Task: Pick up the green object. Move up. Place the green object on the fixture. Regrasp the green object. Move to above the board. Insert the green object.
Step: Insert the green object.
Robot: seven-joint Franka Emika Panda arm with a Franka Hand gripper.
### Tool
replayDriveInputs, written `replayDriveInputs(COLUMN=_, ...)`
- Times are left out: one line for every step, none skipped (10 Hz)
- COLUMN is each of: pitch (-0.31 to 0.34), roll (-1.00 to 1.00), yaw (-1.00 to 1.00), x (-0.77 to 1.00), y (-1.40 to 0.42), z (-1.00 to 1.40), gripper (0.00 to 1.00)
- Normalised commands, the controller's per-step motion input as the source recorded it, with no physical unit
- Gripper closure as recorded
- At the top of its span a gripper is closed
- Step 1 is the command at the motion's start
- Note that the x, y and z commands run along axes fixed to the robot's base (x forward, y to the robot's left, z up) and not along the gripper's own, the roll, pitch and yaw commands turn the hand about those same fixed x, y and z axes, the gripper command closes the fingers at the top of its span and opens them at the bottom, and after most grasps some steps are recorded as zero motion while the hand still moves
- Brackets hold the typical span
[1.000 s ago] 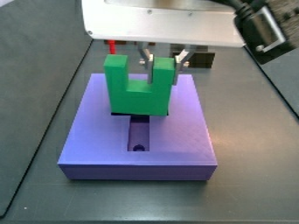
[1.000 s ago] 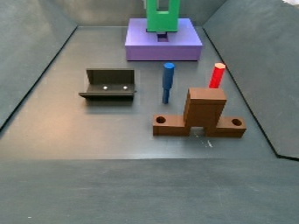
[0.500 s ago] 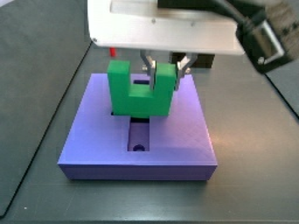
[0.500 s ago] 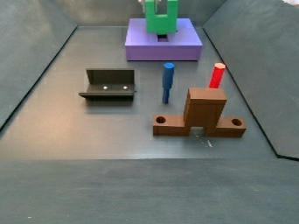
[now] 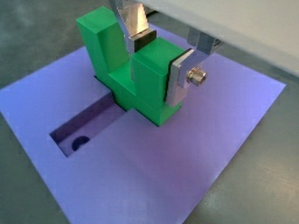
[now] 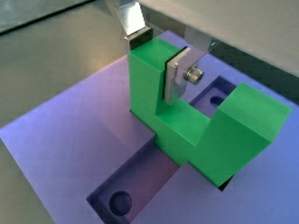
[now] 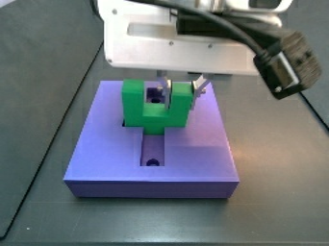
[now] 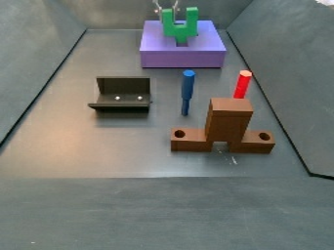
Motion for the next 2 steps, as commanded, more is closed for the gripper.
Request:
replayDriveInputs(pitch=-0.011, roll=0.05, yaw=0.00, x=0.00, y=0.00, z=-0.24, gripper=1.00)
replayDriveInputs(pitch=0.000, roll=0.00, yaw=0.00, x=0.00, y=0.00, z=0.00, gripper=1.00)
